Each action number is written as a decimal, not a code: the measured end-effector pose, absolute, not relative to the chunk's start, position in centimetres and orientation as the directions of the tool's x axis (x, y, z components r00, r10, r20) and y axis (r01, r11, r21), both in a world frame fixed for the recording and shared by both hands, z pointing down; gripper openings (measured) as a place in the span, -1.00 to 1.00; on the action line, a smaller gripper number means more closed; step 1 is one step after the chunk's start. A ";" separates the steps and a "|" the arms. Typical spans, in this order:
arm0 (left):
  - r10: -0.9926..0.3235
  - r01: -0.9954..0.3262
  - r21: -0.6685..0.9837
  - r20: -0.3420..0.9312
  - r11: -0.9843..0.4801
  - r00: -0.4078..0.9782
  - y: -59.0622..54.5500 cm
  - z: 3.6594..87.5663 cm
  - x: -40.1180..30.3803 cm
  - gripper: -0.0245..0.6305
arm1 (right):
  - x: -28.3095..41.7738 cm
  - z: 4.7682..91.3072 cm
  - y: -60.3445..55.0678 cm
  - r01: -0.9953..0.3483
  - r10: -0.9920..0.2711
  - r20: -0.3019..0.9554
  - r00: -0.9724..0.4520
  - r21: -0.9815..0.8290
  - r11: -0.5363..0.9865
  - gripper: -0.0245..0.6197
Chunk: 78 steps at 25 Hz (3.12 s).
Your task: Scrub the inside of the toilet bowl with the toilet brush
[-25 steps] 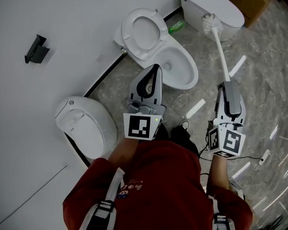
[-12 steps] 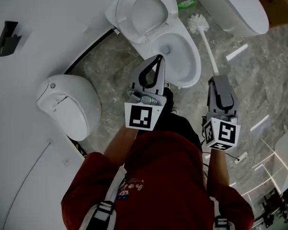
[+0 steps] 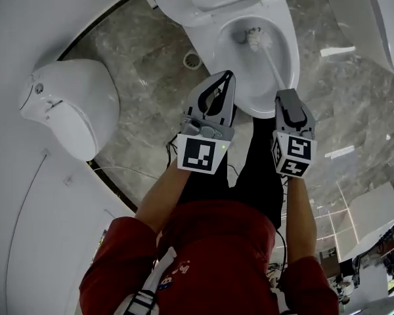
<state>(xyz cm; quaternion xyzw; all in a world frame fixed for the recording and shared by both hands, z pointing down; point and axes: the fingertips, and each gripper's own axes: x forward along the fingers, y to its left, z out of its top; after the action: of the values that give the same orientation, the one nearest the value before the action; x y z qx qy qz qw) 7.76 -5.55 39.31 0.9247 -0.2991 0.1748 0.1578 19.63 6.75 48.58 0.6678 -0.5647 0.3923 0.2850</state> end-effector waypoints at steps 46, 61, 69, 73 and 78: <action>-0.685 -0.869 0.094 0.577 -0.486 0.445 -2.0 51.5 1.6 -0.92 | 20.3 68.6 1.2 -0.157 -0.378 0.925 -0.025 0.370 0.916 -0.47; -0.690 -0.874 0.106 0.571 -0.475 0.444 -1.3 51.2 1.8 -0.92 | 15.0 64.8 8.4 -0.780 -0.252 0.949 -0.189 0.011 0.626 -0.46; -0.680 -0.866 0.098 0.578 -0.491 0.451 -0.9 51.0 3.0 -0.92 | 18.1 64.1 -2.1 -0.726 -0.407 0.906 -0.114 0.204 0.657 -0.47; -0.681 -0.872 0.123 0.577 -0.474 0.451 -0.8 50.9 3.6 -0.92 | 24.6 64.0 0.8 -0.737 -0.330 0.943 -0.038 0.196 0.647 -0.47; -0.683 -0.875 0.134 0.575 -0.466 0.451 -0.4 51.0 3.8 -0.92 | 24.9 62.5 9.7 -0.765 -0.194 0.980 -0.038 0.096 0.637 -0.47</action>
<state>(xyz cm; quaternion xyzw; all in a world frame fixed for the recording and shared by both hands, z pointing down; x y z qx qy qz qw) 3.76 -0.42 51.05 0.8254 -0.4717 0.2275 0.2110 24.87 9.67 62.47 0.3525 -0.6797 0.2389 0.5972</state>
